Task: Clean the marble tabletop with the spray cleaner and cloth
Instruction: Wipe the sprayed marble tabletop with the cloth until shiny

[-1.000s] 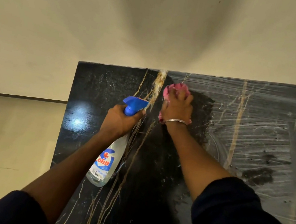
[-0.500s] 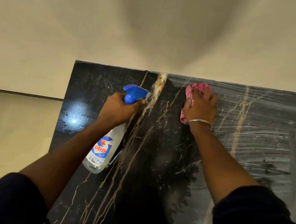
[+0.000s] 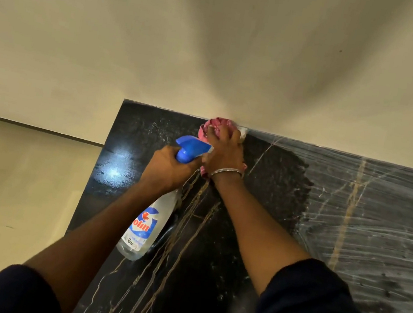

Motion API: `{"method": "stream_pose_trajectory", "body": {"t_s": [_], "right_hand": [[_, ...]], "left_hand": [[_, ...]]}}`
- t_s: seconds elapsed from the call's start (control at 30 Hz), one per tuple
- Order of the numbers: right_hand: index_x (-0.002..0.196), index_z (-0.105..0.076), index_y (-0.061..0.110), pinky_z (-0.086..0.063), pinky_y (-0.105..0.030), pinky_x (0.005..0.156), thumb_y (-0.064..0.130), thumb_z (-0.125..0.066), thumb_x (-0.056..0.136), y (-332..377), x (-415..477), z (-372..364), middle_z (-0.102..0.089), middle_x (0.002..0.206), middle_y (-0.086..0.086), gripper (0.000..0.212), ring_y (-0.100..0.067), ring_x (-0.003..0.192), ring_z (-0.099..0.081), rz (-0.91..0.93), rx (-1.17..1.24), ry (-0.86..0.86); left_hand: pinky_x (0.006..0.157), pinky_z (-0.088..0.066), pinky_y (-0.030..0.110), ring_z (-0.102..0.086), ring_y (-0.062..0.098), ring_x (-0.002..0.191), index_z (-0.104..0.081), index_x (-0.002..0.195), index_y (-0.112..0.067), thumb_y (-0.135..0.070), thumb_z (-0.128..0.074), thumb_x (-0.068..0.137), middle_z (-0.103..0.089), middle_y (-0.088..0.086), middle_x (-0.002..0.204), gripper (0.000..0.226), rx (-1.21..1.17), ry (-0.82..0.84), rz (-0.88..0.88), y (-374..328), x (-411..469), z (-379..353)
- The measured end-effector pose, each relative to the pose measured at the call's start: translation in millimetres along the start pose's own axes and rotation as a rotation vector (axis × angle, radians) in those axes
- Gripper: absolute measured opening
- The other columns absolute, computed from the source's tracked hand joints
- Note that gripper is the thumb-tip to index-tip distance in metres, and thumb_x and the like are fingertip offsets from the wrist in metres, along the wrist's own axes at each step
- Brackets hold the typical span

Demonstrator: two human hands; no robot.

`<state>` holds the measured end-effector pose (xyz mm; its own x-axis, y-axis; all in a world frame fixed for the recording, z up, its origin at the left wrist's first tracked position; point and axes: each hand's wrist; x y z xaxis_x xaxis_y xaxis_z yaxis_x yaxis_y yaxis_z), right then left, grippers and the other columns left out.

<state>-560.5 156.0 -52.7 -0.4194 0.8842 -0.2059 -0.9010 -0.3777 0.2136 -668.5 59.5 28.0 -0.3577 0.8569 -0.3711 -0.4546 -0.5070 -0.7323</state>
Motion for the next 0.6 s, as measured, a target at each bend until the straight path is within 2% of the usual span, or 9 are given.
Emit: {"method": "stream_pose_trajectory", "body": {"t_s": [0.13,0.2,0.3,0.4,0.53,0.6], "right_hand": [[0.148,-0.033,0.024,-0.047,-0.047,0.097,0.037,-0.055,0.091,-24.6,-4.2,4.7,-0.027,0.154,-0.01,0.063,-0.039,0.135,-0.028,0.035,-0.034,-0.024],[0.147,-0.036,0.026,-0.047,-0.047,0.093,0.038,-0.05,0.093,-55.0,-13.2,4.6,-0.03,0.151,-0.01,0.057,-0.039,0.132,-0.03,-0.044,-0.008,-0.055],[0.144,-0.042,0.026,-0.05,-0.048,0.089,0.036,-0.048,0.093,-108.9,-28.0,11.4,-0.038,0.145,-0.013,0.052,-0.042,0.127,-0.035,-0.182,-0.014,-0.137],[0.143,-0.045,0.025,-0.046,-0.046,0.09,0.035,-0.046,0.095,-146.1,-39.2,19.5,-0.037,0.146,-0.016,0.049,-0.043,0.127,-0.035,-0.324,-0.028,-0.162],[0.143,-0.044,0.024,-0.043,-0.052,0.096,0.035,-0.047,0.094,-138.5,-39.1,15.1,-0.026,0.155,-0.015,0.051,-0.046,0.133,-0.028,-0.51,0.025,-0.178],[0.146,-0.038,0.025,-0.042,-0.053,0.098,0.036,-0.047,0.095,-116.9,-32.0,12.4,-0.019,0.158,-0.014,0.054,-0.046,0.136,-0.023,-0.532,0.055,-0.158]], "left_hand": [[0.056,-0.044,0.018,-0.06,0.006,0.06,-0.063,0.093,-0.019,-0.043,-0.067,0.085,-0.064,-0.002,0.07,0.026,0.027,0.033,0.003,-5.4,4.1,-0.2],[0.058,-0.046,0.02,-0.061,0.008,0.063,-0.062,0.092,-0.019,-0.042,-0.067,0.086,-0.065,0.0,0.073,0.024,0.01,0.052,0.004,-10.6,7.4,2.6],[0.067,-0.053,0.03,-0.064,0.017,0.069,-0.062,0.093,-0.017,-0.045,-0.066,0.085,-0.068,0.009,0.08,0.029,0.011,0.074,-0.023,-16.9,13.4,5.6],[0.065,-0.051,0.029,-0.06,0.014,0.064,-0.058,0.084,-0.023,-0.046,-0.067,0.084,-0.064,0.003,0.073,0.024,0.052,0.069,-0.044,-23.0,16.2,5.6],[0.066,-0.048,0.024,-0.059,0.01,0.069,-0.058,0.097,-0.02,-0.047,-0.066,0.085,-0.062,-0.001,0.079,0.03,0.055,0.066,-0.046,-27.1,14.8,5.5],[0.065,-0.048,0.023,-0.059,0.01,0.07,-0.058,0.097,-0.019,-0.046,-0.066,0.085,-0.063,-0.001,0.08,0.031,0.035,0.058,-0.048,-29.0,12.2,6.7]]}}
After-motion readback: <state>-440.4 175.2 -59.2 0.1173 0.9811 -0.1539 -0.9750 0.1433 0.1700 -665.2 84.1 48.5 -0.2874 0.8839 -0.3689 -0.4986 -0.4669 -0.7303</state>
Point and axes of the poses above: each hand's wrist, its own x-axis towards the middle knuckle, its own z-axis out of the back of the hand, y = z × x
